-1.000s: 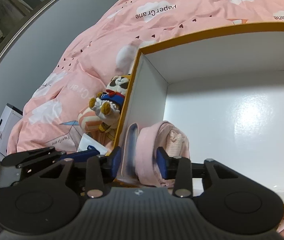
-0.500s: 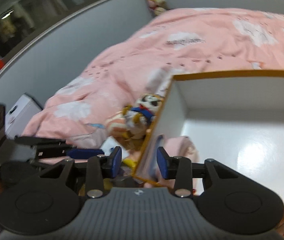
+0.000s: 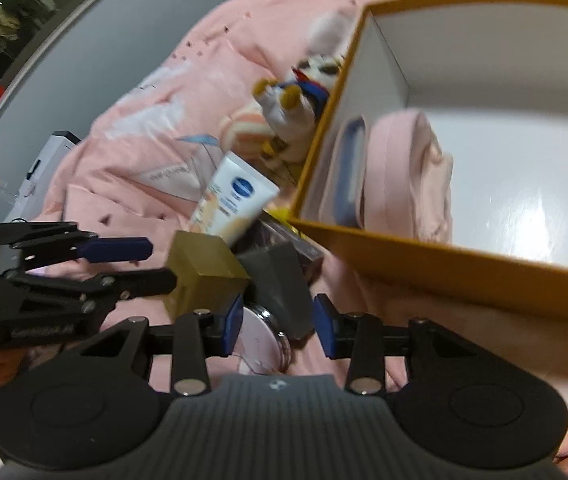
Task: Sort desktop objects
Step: 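Grasp the grey block with the right gripper while the left gripper grasps the gold box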
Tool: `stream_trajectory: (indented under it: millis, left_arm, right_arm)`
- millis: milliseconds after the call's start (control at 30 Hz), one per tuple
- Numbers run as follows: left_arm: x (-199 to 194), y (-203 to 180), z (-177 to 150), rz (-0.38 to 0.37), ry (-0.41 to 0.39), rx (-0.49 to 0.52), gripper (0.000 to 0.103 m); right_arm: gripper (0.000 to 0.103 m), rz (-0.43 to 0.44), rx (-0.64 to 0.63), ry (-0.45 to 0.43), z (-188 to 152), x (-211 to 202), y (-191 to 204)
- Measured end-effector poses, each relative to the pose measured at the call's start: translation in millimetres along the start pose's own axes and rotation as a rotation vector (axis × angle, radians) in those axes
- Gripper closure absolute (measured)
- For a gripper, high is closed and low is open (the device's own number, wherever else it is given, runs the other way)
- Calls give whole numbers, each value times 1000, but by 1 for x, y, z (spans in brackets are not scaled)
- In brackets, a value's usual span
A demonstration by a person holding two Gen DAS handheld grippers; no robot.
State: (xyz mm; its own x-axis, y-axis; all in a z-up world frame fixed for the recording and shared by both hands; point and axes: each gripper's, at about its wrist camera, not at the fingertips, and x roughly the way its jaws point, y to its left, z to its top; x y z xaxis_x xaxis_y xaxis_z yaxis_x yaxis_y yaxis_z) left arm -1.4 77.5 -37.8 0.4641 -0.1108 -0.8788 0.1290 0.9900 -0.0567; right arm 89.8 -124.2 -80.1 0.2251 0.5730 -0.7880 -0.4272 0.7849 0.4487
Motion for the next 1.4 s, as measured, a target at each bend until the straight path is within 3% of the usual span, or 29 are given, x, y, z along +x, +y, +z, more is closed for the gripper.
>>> stream_trajectory:
  millis: [233, 500, 633, 767, 933, 1000, 1133, 1267, 1400]
  left_arm:
    - [10, -21, -6, 66, -8, 134, 42]
    - [19, -18, -8, 70, 24, 126, 37]
    - [19, -5, -4, 46, 45, 44, 33]
    - [17, -2, -2, 50, 44, 17, 33]
    - [12, -8, -2, 69, 38, 29, 44]
    - [10, -7, -1, 54, 36, 15, 59]
    - [5, -7, 0, 79, 19, 17, 71]
    - [6, -11, 3, 105, 1, 42, 72]
    - [7, -17, 5, 153, -14, 78, 73]
  right_arm:
    - [61, 7, -33, 56, 2, 37, -3]
    - [53, 49, -37, 51, 9, 63, -10]
    - [45, 101, 7, 71, 9, 77, -18]
    - [46, 115, -2, 82, 7, 82, -15]
    - [58, 88, -80, 51, 2, 66, 0]
    - [63, 88, -105, 41, 0, 57, 5]
    - [68, 126, -112, 8, -1, 33, 13]
    - [68, 73, -108, -16, -1, 9, 18]
    - [68, -45, -141, -41, -8, -20, 17]
